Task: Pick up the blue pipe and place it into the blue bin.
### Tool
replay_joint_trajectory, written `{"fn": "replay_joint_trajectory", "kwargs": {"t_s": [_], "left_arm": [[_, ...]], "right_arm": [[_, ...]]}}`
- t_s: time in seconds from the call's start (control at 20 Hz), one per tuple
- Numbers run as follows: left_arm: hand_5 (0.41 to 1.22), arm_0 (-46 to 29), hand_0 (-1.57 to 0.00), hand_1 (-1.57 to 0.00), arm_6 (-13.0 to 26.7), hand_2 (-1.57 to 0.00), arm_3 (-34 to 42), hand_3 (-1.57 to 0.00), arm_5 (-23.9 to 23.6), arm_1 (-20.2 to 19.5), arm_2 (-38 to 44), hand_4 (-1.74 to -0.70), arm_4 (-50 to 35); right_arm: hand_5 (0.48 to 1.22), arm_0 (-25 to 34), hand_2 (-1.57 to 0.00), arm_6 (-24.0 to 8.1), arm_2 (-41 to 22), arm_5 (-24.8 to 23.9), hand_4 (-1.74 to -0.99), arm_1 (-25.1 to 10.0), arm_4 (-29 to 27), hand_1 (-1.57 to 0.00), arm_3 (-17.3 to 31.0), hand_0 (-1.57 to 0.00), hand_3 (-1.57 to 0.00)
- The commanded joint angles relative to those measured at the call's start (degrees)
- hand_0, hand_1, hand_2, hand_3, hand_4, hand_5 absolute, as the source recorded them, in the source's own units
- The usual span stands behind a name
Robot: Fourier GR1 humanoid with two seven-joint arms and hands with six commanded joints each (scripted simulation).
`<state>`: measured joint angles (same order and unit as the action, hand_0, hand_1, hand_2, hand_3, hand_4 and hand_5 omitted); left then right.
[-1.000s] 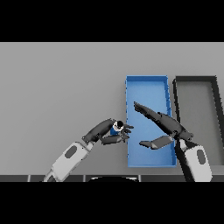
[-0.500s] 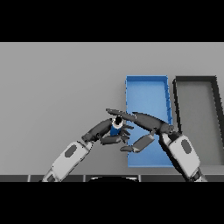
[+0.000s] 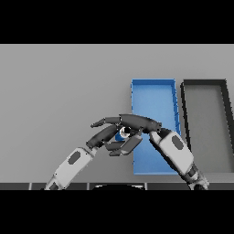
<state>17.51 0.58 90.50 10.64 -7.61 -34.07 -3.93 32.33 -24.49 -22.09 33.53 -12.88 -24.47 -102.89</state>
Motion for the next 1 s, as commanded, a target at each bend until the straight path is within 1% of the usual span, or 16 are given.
{"fn": "replay_joint_trajectory", "kwargs": {"t_s": [0.0, 0.05, 0.1, 0.15, 0.2, 0.25, 0.3, 0.35, 0.45, 0.5, 0.6, 0.7, 0.75, 0.8, 0.9, 0.95], "left_arm": [[1.221, -0.1, -1.57, -1.53, 0.9, -1.57, 0.8, -1.12, -0.1, -1.6, -1.1, -1.63, 1.8], [1.221, -0.5, -1.57, -1.54, 0.8, -1.57, 1.2, -1.12, -1.1, -1.3, -1.0, -1.65, 1.9], [1.221, -0.5, -1.57, -1.54, -0.4, -1.57, 1.5, -1.21, -0.9, -1.7, -1.0, -1.67, 2.0], [1.221, -0.2, -1.57, -1.55, -1.7, -1.57, 0.3, -1.28, -0.4, -1.2, -0.3, -1.68, 1.5], [1.221, -0.1, -1.57, -1.55, -2.2, -1.57, -0.1, -1.34, 0.0, -0.3, -0.1, -1.69, 1.0], [1.221, -0.8, -1.57, -1.56, -2.5, -1.57, 0.0, -1.39, 0.7, 0.1, 0.4, -1.7, 0.0], [1.221, -1.0, -1.57, -1.56, -1.8, -1.57, 0.4, -1.42, 1.0, 0.7, 0.7, -1.71, -0.7], [1.221, -1.1, -1.57, -1.56, -1.9, -1.57, 0.0, -1.45, 1.1, 1.4, 0.9, -1.72, -0.4], [1.221, -1.0, -1.57, -1.57, -1.7, -1.57, 0.2, -1.5, 1.8, 1.1, 1.7, -1.72, 0.0], [1.221, -0.9, -1.57, -1.57, -1.3, -1.57, 0.2, -1.51, 1.7, 1.3, 1.4, -1.73, 0.9], [1.221, -0.9, -1.57, -1.57, -1.2, -1.57, -0.5, -1.53, 2.2, 1.6, 2.1, -1.73, 0.2], [1.221, -1.2, -1.57, -1.57, -1.0, -1.57, 0.2, -1.55, 2.6, 1.3, 1.9, -1.73, 0.2], [1.221, -1.0, -1.57, -1.57, -2.4, -1.57, -0.3, -1.44, 2.6, 1.5, 1.8, -1.72, 0.3], [1.221, -1.5, -1.57, -1.51, -2.5, -1.46, 0.5, -1.47, 2.6, 0.8, 1.7, -1.66, 0.9], [1.221, -1.0, -1.05, -0.99, -1.5, -0.95, 1.1, -0.96, 3.4, 0.2, 1.5, -1.43, 2.9], [1.221, -1.4, -0.84, -0.79, -1.8, -0.76, 0.9, -0.77, 4.4, 0.2, 1.3, -1.32, 3.4]], "right_arm": [[0.477, 0.9, -0.49, 0.1, -0.2, 0.7, -1.365, 0.7, 0.4, -0.49, 0.5, -0.47, -0.52], [0.486, 1.8, -0.71, 0.6, -0.1, 0.7, -1.433, 1.1, 0.0, -0.7, 1.1, -0.69, -0.66], [0.516, 2.1, -0.88, 1.7, -0.7, 0.4, -1.486, 2.0, -0.6, -0.88, 1.2, -0.87, -0.77], [0.57, 2.2, -1.02, 0.7, -0.9, -0.3, -1.527, 2.3, -1.2, -1.02, 1.0, -1.01, -0.88], [0.638, 1.9, -1.13, 0.7, -1.1, -0.8, -1.498, 2.7, -1.9, -1.13, 1.1, -1.12, -1.02], [0.755, 1.5, -1.22, 1.9, -1.1, -0.6, -1.474, 2.9, -2.4, -1.22, 1.4, -1.21, -1.13], [0.848, 1.5, -1.29, 4.3, -1.1, -0.7, -1.457, 3.1, -1.8, -1.29, 1.8, -1.28, -1.22], [0.923, 0.8, -1.34, 5.7, -1.4, -1.0, -1.445, 2.9, -1.0, -1.34, 1.2, -1.34, -1.29], [1.03, 1.4, -1.43, 7.3, -2.2, 0.1, -1.435, 1.6, 0.9, -1.43, 0.7, -1.42, -1.39], [1.068, 1.3, -1.46, 8.5, -2.2, 0.9, -1.436, 0.8, 0.7, -1.45, 0.9, -1.45, -1.43], [1.123, 2.0, -1.5, 8.6, -2.4, 1.2, -1.455, 1.1, 1.2, -1.5, 1.8, -1.5, -1.48], [1.158, 1.5, -1.52, 7.9, -2.2, 1.0, -1.47, 1.6, -0.9, -1.52, 1.2, -1.52, -1.51], [1.171, 1.4, -1.53, 6.6, -2.5, 0.5, -1.475, 2.3, -0.9, -1.53, 0.6, -1.53, -1.52], [1.181, 1.3, -1.54, 7.1, -2.4, 0.2, -1.478, 2.7, -0.3, -1.54, 0.9, -1.54, -1.53], [1.195, 1.2, -1.55, 7.7, -2.3, -0.3, -1.483, 2.1, -0.8, -1.55, 0.3, -1.55, -1.55], [1.201, 1.0, -1.56, 6.8, -2.3, -0.6, -1.484, 1.8, -0.8, -1.56, -0.3, -1.56, -1.55]]}}
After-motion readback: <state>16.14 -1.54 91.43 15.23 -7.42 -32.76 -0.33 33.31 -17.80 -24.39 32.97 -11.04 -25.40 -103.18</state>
